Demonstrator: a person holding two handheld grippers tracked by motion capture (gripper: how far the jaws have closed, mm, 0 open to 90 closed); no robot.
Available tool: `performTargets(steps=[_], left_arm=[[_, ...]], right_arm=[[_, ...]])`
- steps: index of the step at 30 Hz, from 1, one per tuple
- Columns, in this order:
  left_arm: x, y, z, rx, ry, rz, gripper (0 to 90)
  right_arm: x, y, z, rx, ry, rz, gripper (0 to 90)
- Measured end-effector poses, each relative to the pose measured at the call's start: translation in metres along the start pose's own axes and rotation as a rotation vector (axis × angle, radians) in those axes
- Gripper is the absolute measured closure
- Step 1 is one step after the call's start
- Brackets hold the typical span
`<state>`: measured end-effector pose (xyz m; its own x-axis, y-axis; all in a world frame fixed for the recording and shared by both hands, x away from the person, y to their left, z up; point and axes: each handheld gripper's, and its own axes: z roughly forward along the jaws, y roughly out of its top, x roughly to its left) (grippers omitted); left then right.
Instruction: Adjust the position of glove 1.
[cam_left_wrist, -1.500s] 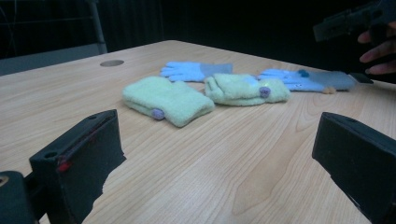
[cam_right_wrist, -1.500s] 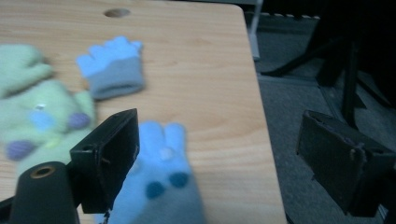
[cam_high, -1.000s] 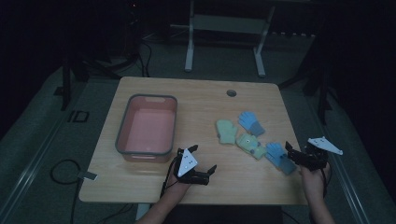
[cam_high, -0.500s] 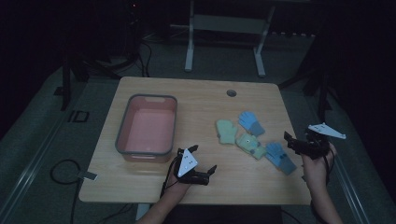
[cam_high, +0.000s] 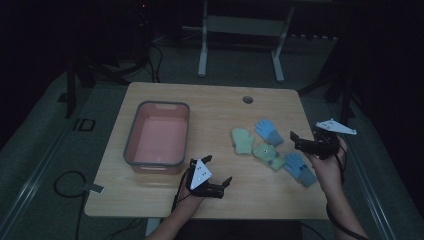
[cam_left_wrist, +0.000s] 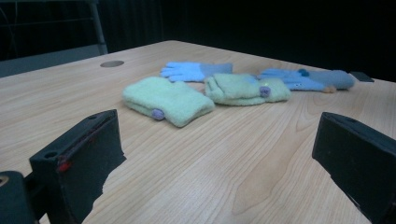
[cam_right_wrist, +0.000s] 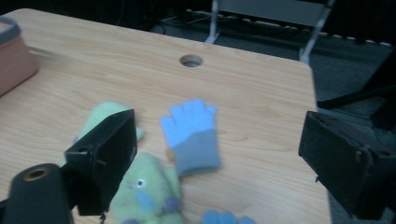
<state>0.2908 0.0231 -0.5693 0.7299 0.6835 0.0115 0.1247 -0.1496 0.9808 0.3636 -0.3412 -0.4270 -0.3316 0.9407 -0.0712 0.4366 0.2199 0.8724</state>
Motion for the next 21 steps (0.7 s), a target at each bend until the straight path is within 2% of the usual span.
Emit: performTargets(steps=[1, 6, 11, 21], left_arm=[[0.0, 0.0, 0.0, 0.0, -0.001, -0.001, 1.8], [0.001, 0.0, 0.0, -0.001, -0.002, -0.003, 1.8], [0.001, 0.0, 0.0, -0.001, -0.003, -0.005, 1.8], [0.0, 0.0, 0.0, 0.0, -0.004, 0.0, 1.8]], right_arm=[[0.005, 0.005, 0.004, 0.006, 0.025, -0.006, 13.4], [0.016, 0.014, 0.013, 0.016, 0.054, -0.032, 14.0], [0.028, 0.021, 0.03, 0.046, 0.104, -0.033, 15.6], [0.05, 0.028, 0.055, 0.091, 0.165, -0.042, 16.3]])
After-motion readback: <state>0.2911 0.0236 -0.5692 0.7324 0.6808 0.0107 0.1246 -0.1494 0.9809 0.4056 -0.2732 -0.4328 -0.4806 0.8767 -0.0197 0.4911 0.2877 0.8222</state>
